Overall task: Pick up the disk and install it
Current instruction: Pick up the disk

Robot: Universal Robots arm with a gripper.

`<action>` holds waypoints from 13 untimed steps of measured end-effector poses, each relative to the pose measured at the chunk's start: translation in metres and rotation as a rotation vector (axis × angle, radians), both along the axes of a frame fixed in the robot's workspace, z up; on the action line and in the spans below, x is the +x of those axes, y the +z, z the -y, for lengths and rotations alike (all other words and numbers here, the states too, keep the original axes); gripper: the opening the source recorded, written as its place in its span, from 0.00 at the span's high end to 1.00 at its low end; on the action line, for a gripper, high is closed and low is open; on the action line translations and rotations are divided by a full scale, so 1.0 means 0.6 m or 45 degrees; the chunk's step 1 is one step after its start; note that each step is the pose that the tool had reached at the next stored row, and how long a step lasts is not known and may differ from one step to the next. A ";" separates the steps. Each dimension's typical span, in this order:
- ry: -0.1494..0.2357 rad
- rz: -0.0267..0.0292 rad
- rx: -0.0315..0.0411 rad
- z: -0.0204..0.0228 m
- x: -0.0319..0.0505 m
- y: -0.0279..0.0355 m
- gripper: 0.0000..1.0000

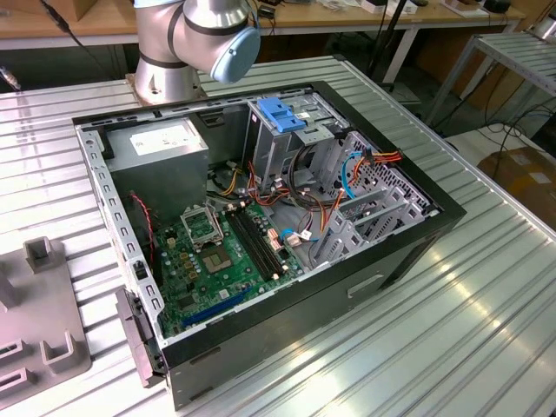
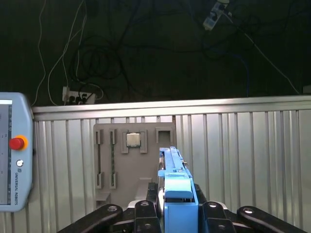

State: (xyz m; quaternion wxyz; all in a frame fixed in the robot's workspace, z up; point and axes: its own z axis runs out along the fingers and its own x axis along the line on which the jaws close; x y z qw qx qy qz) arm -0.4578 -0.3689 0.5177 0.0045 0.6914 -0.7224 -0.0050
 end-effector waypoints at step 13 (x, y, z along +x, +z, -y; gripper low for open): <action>0.000 0.0000 0.0000 0.0000 0.043 0.000 0.63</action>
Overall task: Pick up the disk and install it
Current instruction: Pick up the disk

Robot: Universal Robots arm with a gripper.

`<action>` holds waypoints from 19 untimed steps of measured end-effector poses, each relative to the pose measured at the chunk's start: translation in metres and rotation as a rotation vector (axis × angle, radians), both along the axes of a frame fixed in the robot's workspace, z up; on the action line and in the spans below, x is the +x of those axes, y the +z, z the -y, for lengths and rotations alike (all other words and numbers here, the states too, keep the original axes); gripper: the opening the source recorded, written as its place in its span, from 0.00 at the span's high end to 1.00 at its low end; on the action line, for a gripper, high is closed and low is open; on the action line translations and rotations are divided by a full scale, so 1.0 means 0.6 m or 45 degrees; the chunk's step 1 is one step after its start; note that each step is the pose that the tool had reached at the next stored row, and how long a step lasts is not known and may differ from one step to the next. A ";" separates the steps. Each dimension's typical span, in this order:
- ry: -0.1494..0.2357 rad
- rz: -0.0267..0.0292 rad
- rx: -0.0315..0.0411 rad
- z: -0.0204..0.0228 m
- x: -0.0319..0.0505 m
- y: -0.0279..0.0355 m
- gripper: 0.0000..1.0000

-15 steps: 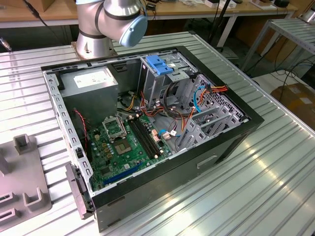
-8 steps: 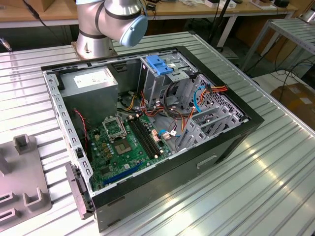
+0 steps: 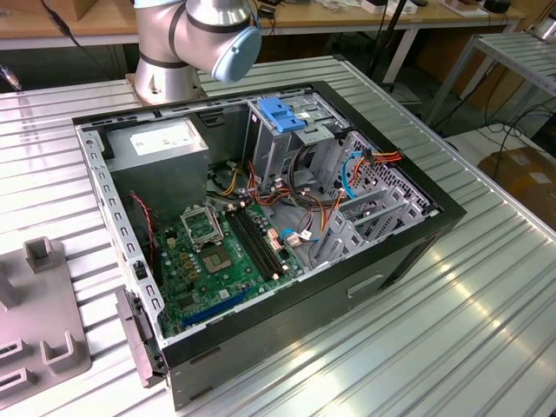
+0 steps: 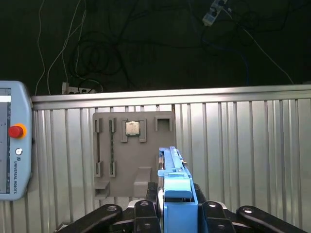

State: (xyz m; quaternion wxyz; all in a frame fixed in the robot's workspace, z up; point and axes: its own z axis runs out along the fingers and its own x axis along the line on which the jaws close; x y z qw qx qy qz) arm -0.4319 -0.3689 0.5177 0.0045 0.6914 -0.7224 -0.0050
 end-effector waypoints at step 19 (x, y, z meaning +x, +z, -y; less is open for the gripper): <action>0.000 0.0000 0.0000 0.0000 0.047 0.000 0.63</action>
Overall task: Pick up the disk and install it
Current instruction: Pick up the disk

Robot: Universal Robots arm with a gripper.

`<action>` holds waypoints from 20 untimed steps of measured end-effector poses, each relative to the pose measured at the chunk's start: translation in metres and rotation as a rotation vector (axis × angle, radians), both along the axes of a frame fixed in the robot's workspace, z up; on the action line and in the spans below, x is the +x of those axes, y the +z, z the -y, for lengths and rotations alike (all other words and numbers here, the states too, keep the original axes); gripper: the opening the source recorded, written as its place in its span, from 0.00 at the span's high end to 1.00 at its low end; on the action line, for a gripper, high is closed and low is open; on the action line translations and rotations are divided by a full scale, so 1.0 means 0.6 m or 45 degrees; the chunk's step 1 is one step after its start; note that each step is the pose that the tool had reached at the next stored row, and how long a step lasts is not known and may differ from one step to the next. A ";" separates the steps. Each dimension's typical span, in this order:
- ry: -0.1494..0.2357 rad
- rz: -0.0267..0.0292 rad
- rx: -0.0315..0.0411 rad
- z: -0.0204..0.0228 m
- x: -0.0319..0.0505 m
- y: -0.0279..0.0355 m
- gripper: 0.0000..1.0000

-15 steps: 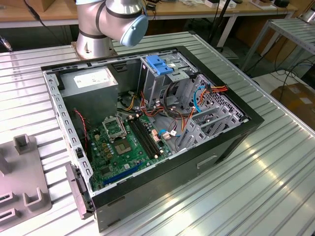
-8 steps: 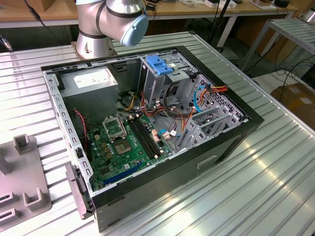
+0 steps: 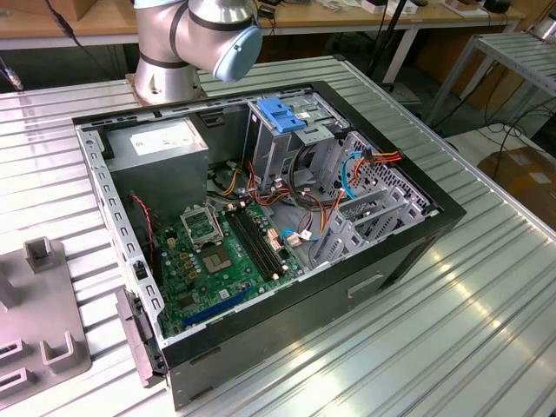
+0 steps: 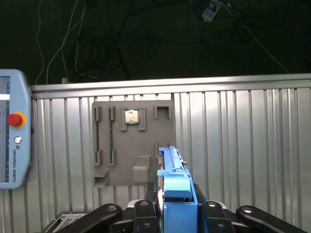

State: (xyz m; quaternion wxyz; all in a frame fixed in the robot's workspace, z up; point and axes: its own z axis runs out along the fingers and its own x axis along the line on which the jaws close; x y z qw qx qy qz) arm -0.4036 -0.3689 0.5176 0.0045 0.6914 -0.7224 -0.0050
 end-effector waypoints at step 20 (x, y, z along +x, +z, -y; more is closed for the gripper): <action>0.000 -0.0001 0.0000 0.0000 0.049 0.000 0.63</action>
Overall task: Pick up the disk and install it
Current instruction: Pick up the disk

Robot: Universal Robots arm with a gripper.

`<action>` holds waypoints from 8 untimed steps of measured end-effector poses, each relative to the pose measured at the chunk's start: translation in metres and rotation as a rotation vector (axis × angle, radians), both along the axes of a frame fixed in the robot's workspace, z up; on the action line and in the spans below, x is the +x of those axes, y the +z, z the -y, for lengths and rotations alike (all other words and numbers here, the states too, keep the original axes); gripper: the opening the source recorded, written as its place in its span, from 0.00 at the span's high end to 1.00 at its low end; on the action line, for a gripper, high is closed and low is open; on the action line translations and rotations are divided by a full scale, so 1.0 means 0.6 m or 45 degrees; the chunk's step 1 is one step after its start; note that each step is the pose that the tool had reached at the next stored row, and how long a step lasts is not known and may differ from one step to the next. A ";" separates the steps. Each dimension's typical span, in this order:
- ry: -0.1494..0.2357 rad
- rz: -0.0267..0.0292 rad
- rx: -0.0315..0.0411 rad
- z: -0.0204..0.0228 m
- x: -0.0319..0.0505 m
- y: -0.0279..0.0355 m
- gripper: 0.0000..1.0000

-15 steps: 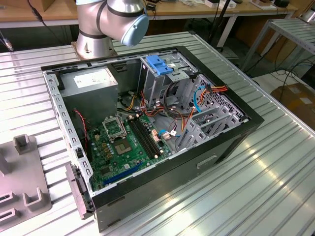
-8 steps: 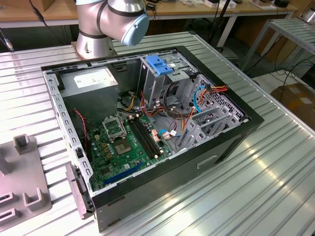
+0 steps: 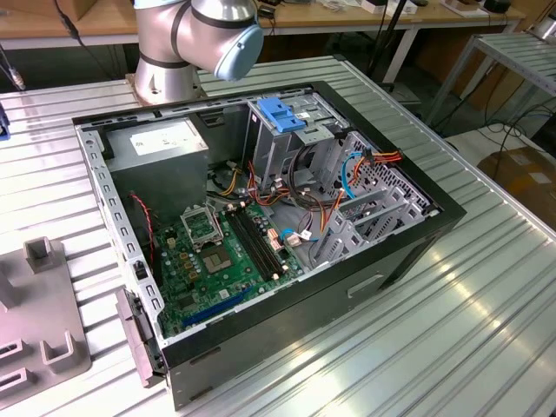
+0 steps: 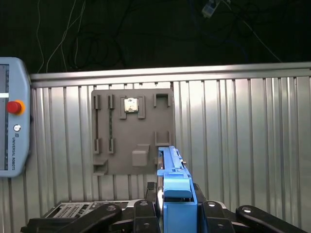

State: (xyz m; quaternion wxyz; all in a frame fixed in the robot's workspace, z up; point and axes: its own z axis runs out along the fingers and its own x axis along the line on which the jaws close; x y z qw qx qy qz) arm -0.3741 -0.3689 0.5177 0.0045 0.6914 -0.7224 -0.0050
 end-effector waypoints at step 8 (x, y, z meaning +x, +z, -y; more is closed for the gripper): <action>0.000 0.0000 0.0000 0.0004 0.034 0.000 0.63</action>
